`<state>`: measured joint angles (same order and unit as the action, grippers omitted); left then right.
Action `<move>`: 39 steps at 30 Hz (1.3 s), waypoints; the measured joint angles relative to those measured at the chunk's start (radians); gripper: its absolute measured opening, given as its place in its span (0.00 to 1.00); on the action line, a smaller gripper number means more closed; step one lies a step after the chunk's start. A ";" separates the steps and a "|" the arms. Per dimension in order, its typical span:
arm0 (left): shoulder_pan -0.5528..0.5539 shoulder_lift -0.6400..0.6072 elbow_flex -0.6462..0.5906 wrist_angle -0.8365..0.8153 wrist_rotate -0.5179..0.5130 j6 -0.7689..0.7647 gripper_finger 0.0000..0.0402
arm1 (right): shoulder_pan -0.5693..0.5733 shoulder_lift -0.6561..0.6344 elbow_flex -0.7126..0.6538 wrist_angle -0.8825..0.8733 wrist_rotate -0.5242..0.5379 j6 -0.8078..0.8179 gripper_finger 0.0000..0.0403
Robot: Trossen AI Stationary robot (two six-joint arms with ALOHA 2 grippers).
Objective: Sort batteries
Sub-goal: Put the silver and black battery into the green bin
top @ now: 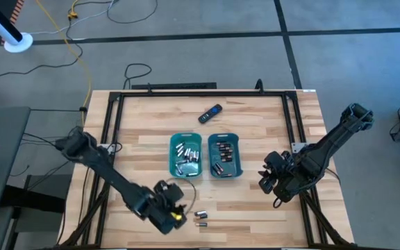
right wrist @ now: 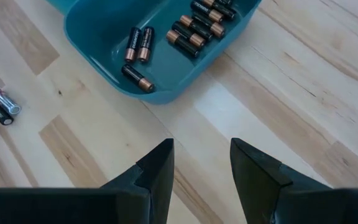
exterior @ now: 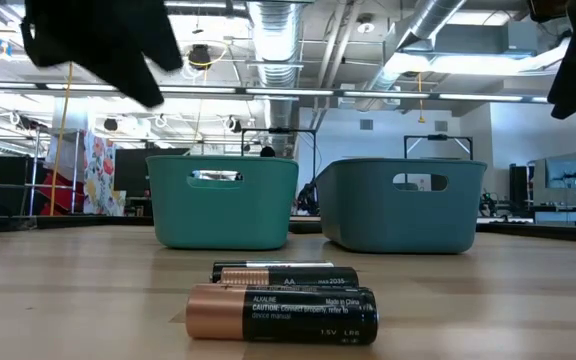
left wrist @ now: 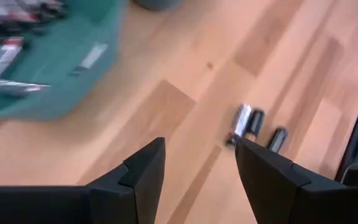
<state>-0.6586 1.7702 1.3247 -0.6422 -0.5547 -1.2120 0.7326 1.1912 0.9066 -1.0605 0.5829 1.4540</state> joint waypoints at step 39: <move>0.005 0.261 -0.001 0.328 0.035 0.451 0.47 | 0.000 0.000 0.000 0.032 -0.009 -0.048 0.43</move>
<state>-0.6534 2.0312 1.3239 -0.3138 -0.5201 -0.7614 0.7327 1.1911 0.9066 -1.0287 0.5743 1.4055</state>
